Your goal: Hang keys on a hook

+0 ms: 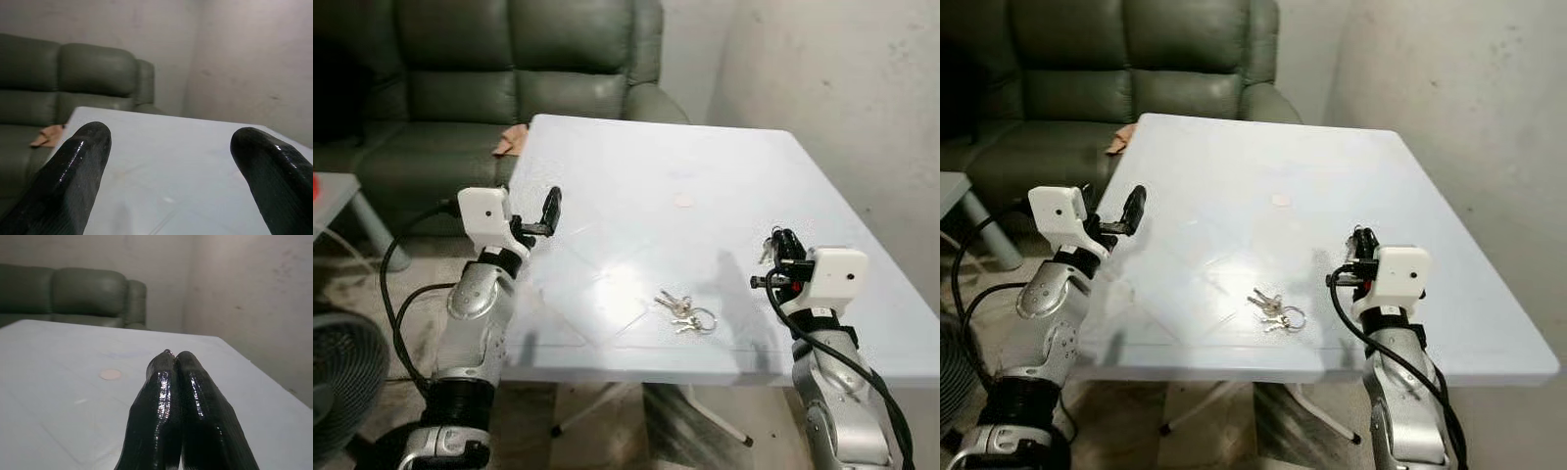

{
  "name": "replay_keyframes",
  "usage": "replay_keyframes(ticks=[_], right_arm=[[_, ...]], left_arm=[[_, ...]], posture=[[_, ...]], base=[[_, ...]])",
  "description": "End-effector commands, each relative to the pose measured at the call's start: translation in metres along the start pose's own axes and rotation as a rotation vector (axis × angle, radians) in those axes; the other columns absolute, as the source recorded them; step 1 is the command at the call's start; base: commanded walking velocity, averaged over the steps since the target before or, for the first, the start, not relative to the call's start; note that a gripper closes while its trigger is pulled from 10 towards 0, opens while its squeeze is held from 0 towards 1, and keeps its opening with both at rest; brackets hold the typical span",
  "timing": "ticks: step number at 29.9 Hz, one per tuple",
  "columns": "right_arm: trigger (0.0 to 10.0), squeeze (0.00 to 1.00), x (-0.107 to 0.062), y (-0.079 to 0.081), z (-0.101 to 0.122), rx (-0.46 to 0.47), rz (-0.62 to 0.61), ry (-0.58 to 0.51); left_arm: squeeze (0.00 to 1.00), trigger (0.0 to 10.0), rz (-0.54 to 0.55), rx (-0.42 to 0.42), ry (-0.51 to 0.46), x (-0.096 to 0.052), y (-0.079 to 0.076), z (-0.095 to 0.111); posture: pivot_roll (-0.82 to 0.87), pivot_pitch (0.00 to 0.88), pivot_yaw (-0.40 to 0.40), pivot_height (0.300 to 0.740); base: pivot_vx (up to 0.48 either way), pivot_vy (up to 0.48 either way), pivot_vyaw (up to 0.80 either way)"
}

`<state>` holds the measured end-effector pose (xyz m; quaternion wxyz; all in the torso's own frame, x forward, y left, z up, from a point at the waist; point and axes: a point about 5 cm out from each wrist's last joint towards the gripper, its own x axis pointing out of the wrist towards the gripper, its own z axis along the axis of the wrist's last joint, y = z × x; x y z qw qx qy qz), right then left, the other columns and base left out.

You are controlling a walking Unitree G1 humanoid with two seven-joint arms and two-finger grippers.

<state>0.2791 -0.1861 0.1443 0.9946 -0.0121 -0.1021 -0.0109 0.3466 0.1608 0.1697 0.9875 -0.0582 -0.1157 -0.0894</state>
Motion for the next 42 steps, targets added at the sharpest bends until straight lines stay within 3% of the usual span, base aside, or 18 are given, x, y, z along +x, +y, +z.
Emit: replay_keyframes(ticks=[1,9,42], right_arm=[[10.0,0.00,0.003,-0.001,0.001,-0.006,-0.006,-0.003],[10.0,0.00,0.002,0.003,0.000,-0.005,0.006,0.004],[10.0,0.00,0.003,0.002,-0.003,-0.025,-0.005,0.027]], left_arm=[[0.00,10.0,0.008,0.002,-0.007,0.003,0.002,0.002],[0.00,10.0,0.015,-0.023,0.021,0.005,0.001,-0.002],[0.00,10.0,0.002,-0.015,0.032,0.017,-0.006,-0.001]], posture=[[0.00,0.000,-0.045,0.740],[0.00,0.000,-0.046,0.740],[-0.01,0.000,-0.054,0.740]], base=[[0.000,0.000,-0.76],[0.000,0.240,-0.75],[0.000,0.000,-0.76]])
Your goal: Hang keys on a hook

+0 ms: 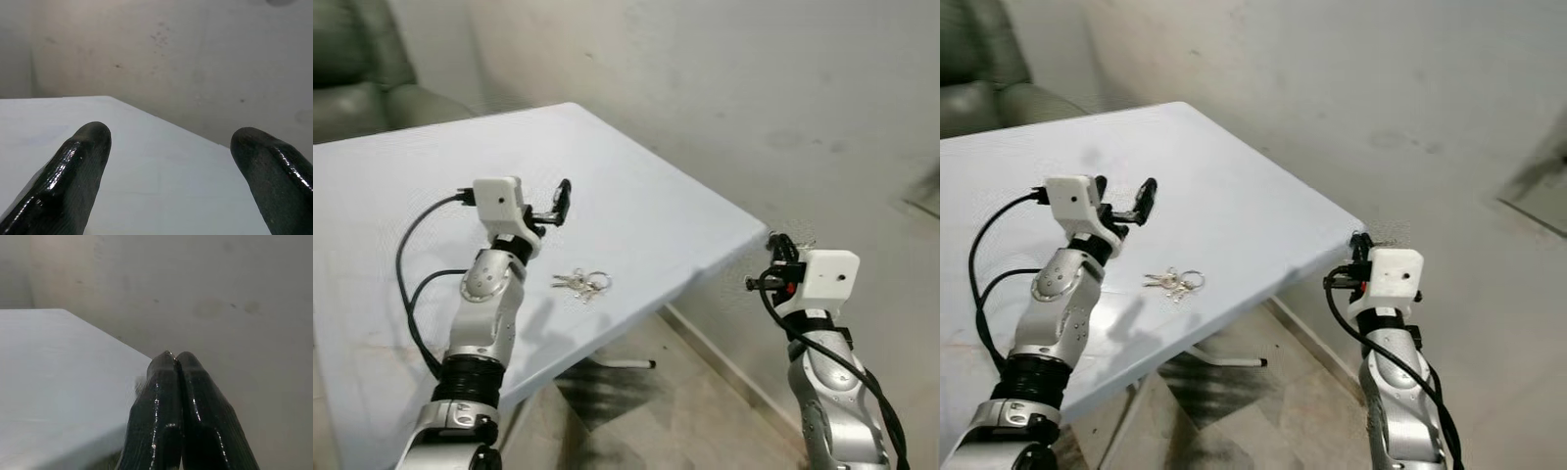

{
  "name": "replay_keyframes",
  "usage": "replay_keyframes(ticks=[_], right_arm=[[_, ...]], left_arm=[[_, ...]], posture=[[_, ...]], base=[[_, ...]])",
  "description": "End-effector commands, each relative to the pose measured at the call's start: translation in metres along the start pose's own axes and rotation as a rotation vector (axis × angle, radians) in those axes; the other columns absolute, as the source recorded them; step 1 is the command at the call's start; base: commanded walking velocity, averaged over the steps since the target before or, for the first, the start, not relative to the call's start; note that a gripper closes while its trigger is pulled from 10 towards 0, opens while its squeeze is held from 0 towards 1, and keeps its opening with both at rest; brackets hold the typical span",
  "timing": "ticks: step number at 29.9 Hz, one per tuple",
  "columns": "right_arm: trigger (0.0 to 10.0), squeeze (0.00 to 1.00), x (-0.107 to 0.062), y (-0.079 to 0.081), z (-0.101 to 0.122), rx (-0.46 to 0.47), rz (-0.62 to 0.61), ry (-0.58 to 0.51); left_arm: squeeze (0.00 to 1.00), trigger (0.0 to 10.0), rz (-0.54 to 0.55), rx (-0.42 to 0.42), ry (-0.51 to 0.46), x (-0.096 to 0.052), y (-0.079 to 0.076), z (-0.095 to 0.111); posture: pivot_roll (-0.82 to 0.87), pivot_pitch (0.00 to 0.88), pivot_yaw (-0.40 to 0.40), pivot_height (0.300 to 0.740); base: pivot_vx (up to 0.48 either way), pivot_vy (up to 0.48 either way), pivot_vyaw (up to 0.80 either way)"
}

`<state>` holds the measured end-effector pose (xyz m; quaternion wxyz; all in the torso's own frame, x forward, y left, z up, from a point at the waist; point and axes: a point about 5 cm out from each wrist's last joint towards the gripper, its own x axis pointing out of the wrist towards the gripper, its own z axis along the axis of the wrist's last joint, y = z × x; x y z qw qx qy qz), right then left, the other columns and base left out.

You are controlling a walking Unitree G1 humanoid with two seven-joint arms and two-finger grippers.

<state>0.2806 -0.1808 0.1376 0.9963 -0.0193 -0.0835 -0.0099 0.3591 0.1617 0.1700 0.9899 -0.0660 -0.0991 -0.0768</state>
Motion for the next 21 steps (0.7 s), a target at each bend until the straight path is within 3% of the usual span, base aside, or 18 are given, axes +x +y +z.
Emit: replay_keyframes(ticks=[1,18,21], right_arm=[[10.0,0.00,0.0033,-0.0032,0.0042,-0.011,-0.009,-0.010],[10.0,0.00,0.0026,-0.0035,0.0031,-0.016,-0.012,-0.002],[10.0,0.00,0.0024,-0.0032,0.0031,-0.016,-0.013,-0.001]], left_arm=[[0.00,10.0,-0.027,0.001,0.001,0.0047,-0.0090,0.0018],[0.00,10.0,-0.061,0.024,0.012,0.0050,-0.0151,0.0001],[0.00,10.0,-0.062,0.063,0.012,0.0053,-0.0156,0.0001]], posture=[[-0.01,0.000,-0.054,0.740],[0.00,0.000,-0.055,0.740],[0.00,0.000,-0.051,0.740]], base=[[0.000,0.000,-0.76],[0.000,0.000,-0.75],[0.000,0.000,-0.76]])
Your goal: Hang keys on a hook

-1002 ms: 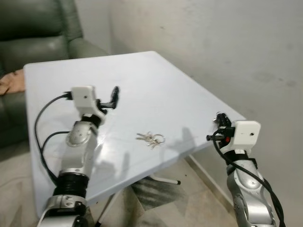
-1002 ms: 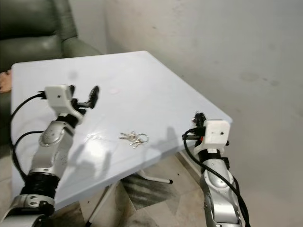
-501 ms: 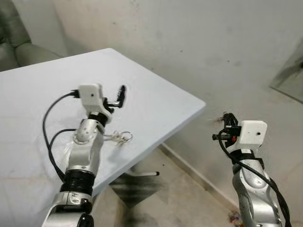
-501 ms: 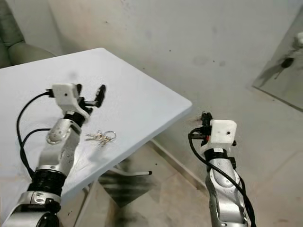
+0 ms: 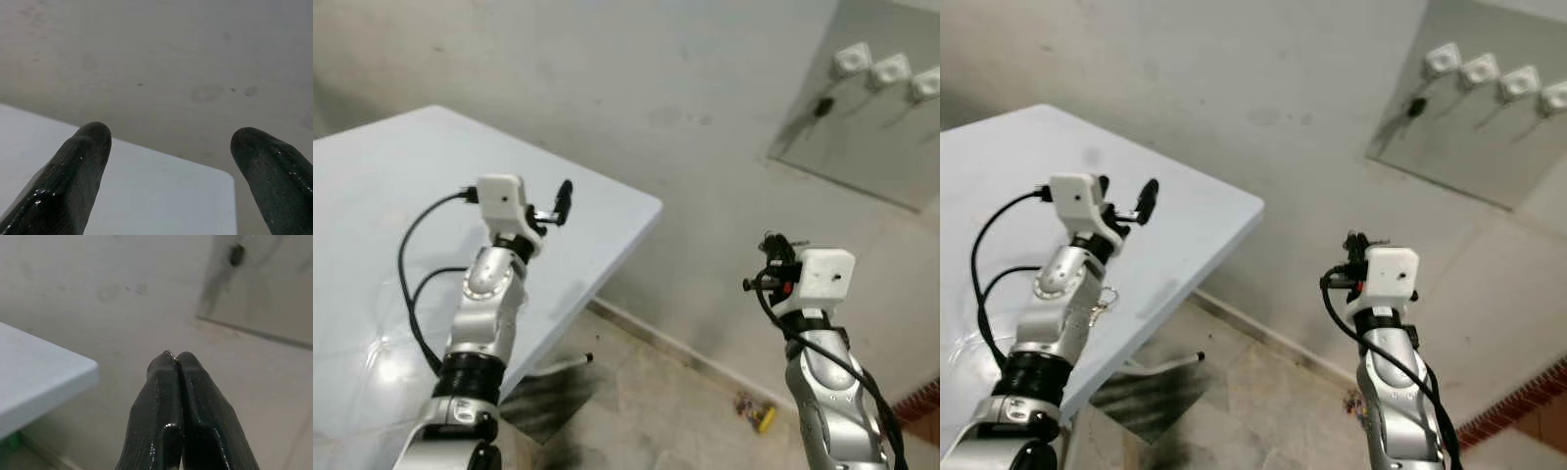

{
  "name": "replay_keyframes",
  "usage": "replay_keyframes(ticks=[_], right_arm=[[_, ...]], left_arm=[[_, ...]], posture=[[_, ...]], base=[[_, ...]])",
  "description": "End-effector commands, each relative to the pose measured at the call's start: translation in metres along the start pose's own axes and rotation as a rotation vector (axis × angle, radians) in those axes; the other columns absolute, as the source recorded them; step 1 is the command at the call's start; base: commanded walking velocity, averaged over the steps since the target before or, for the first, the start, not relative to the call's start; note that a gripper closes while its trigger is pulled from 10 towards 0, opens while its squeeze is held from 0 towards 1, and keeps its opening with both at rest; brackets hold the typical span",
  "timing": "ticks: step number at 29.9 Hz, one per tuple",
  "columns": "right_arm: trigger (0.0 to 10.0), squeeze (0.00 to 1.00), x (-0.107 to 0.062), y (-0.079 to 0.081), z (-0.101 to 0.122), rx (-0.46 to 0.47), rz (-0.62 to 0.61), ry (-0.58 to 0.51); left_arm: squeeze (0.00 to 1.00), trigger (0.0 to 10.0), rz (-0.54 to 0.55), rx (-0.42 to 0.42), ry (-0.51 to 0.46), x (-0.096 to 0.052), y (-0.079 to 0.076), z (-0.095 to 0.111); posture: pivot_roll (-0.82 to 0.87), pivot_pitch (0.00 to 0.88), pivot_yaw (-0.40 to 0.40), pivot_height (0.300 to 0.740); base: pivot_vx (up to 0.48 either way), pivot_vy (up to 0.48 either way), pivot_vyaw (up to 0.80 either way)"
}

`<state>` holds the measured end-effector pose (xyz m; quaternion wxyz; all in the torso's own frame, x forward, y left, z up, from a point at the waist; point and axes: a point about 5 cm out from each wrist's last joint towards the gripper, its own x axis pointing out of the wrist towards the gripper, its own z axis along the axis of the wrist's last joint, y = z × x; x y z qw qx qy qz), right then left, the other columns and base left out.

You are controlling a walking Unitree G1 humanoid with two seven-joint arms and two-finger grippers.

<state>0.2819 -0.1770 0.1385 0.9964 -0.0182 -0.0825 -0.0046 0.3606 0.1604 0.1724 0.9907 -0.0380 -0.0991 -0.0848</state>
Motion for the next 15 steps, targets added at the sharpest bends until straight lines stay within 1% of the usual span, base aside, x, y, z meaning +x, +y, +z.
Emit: replay_keyframes(ticks=[1,3,6,7,9,11,15], right_arm=[[10.0,0.00,0.0008,-0.0073,0.0023,-0.019,-0.024,-0.003],[10.0,0.00,0.0004,-0.0074,0.0022,-0.020,-0.024,-0.002],[10.0,0.00,-0.0002,-0.0077,0.0018,-0.021,-0.026,-0.002],[10.0,0.00,-0.0002,-0.0078,0.0017,-0.022,-0.026,-0.001],[10.0,0.00,0.0000,-0.0080,0.0017,-0.025,-0.026,0.000],[10.0,0.00,0.0000,-0.0083,0.0010,-0.034,-0.025,0.003],[10.0,0.00,-0.0009,-0.0097,-0.0026,-0.048,-0.036,0.014]], left_arm=[[0.00,10.0,-0.035,0.006,0.010,0.0035,-0.0145,-0.0016],[0.00,10.0,-0.032,-0.009,0.016,0.0032,-0.0147,-0.0027],[0.00,10.0,-0.032,-0.005,0.022,0.0027,-0.0157,-0.0038],[0.00,10.0,-0.030,-0.022,0.026,0.0026,-0.0164,-0.0046],[0.00,10.0,-0.024,-0.029,0.029,0.0026,-0.0167,-0.0049],[0.00,10.0,-0.019,-0.067,0.042,0.0018,-0.0183,-0.0062],[0.00,10.0,-0.044,-0.049,0.050,-0.0036,-0.0210,-0.0097]], posture=[[0.00,0.000,-0.051,0.740],[-0.01,0.000,-0.049,0.740],[-0.01,0.000,-0.049,0.740],[-0.01,0.000,-0.049,0.740],[-0.01,0.000,-0.049,0.740],[-0.01,0.000,-0.053,0.740],[-0.01,0.000,-0.052,0.740]], base=[[0.000,0.000,-0.76],[0.000,0.000,-0.76],[0.000,0.000,-0.75],[0.000,0.000,-0.76],[0.000,0.000,-0.76],[0.000,0.000,-0.76],[0.000,0.000,-0.75]])
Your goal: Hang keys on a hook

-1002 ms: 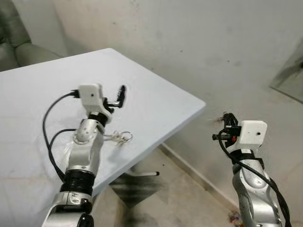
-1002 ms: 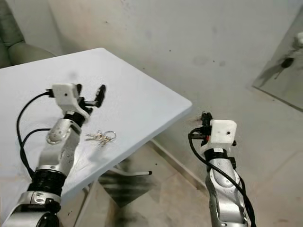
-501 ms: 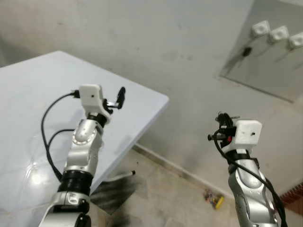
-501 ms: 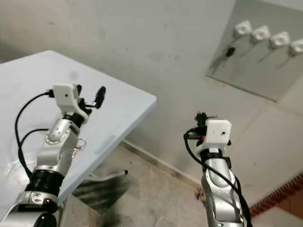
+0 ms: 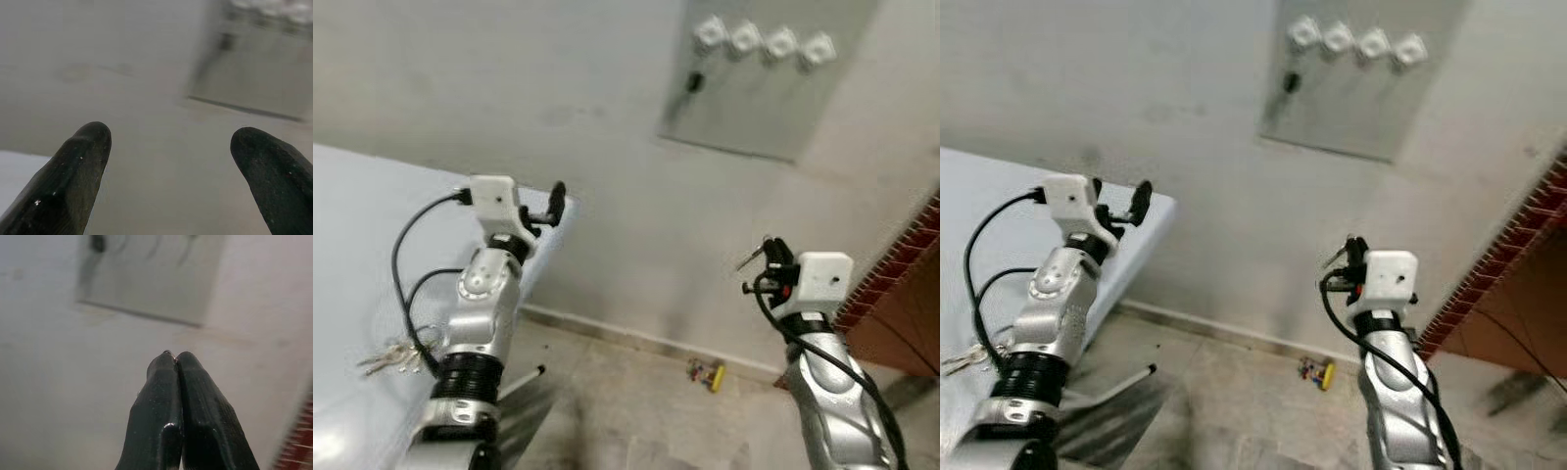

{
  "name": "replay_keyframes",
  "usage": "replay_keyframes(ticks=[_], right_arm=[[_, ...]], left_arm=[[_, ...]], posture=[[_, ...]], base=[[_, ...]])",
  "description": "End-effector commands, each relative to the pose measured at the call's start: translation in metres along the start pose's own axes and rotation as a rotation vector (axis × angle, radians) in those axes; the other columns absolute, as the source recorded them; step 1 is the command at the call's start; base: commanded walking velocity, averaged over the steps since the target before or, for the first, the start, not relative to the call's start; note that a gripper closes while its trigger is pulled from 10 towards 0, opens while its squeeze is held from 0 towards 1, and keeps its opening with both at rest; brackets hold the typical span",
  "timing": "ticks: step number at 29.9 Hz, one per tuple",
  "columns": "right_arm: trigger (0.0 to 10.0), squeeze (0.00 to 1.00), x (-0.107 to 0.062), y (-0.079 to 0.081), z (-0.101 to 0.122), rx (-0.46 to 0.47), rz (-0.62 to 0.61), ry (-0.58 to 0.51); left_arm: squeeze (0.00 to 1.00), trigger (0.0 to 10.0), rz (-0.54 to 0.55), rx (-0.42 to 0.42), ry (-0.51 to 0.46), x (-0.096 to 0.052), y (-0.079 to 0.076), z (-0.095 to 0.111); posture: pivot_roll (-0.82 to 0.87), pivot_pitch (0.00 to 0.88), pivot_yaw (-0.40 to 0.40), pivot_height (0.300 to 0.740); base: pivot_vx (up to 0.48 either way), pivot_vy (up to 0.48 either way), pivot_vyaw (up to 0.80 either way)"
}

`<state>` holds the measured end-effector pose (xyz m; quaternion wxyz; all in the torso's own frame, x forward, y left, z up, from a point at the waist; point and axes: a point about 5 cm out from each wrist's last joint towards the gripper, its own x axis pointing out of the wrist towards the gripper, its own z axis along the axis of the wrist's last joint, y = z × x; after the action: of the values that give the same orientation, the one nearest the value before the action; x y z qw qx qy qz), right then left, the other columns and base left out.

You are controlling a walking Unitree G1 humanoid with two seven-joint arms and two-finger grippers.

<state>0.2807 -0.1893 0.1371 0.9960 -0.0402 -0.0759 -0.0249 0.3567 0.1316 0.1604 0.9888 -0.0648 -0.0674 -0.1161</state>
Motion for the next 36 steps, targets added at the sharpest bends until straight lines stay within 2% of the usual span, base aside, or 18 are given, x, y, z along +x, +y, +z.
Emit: replay_keyframes(ticks=[1,2,6,11,16,23,36], right_arm=[[10.0,0.00,0.000,0.002,-0.002,-0.002,-0.001,0.006],[10.0,0.00,0.000,0.002,-0.003,-0.002,-0.002,0.010],[10.0,0.00,-0.008,0.000,-0.007,0.003,-0.002,0.013],[10.0,0.00,-0.014,0.000,-0.009,0.010,-0.007,0.012],[10.0,0.00,-0.017,0.002,-0.007,0.015,0.002,0.001],[10.0,0.00,-0.020,0.007,-0.004,0.023,0.019,-0.021],[10.0,0.00,-0.021,0.008,-0.003,0.037,0.027,-0.027]], left_arm=[[0.00,10.0,0.009,0.017,-0.007,-0.004,0.007,0.003],[0.00,10.0,0.006,0.018,-0.002,-0.005,0.006,0.002],[0.00,10.0,-0.073,0.025,0.055,-0.026,-0.006,-0.017],[0.00,10.0,-0.088,0.015,0.105,-0.045,-0.010,-0.032],[0.00,10.0,-0.079,-0.030,0.104,-0.047,-0.008,-0.027],[0.00,10.0,-0.084,-0.014,0.094,-0.047,-0.003,-0.020],[0.00,10.0,-0.065,-0.045,0.071,-0.038,0.002,-0.009]], posture=[[-0.01,0.000,-0.052,0.740],[-0.01,0.000,-0.052,0.740],[-0.01,0.000,-0.043,0.740],[-0.01,0.000,-0.037,0.740],[-0.01,0.000,-0.037,0.740],[-0.01,0.000,-0.044,0.740],[-0.01,0.000,-0.041,0.740]], base=[[0.000,0.000,-0.58],[0.000,0.000,-0.58],[0.000,0.000,-0.11],[0.000,0.000,0.00],[0.000,0.000,0.00],[0.000,0.000,0.00],[0.381,0.000,0.00]])
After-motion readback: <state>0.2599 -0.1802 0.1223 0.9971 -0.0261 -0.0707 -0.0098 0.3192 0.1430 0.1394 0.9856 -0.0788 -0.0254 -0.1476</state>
